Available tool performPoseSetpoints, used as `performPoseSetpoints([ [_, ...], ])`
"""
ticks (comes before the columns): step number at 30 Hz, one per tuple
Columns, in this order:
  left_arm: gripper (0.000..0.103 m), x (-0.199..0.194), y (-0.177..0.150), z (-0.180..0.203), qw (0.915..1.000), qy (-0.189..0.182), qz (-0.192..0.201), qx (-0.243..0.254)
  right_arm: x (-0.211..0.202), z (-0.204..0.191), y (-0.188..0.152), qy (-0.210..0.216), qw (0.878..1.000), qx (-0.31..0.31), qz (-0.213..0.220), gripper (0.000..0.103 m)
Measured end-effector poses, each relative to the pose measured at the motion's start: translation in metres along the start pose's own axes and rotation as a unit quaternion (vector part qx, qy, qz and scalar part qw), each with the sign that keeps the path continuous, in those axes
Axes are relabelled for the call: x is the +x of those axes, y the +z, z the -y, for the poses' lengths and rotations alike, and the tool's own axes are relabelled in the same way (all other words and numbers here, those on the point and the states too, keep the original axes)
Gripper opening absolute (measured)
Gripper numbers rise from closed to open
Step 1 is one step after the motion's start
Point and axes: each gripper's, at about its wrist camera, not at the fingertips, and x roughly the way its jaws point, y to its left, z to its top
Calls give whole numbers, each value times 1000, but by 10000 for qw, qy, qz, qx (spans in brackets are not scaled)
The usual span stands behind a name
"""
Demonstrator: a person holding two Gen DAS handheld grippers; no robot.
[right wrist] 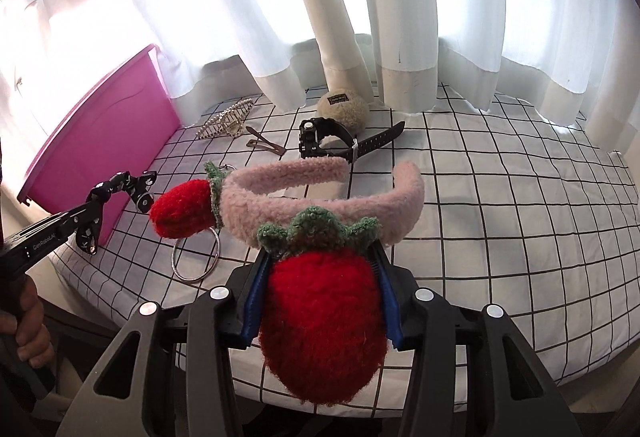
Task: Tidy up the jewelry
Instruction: 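Lift lanyard and headband and carry both over the pink tub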
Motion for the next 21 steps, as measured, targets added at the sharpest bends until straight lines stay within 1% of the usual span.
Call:
performPoseSetpoints([
  [13, 3, -44, 33, 2, 9985, -29, 541, -24, -33, -24, 39, 279, 9975, -249, 603, 45],
  [21, 3, -75, 54, -10, 9951, 52, 979, -127, -46, -59, 74, 598, 9920, -579, 954, 45],
])
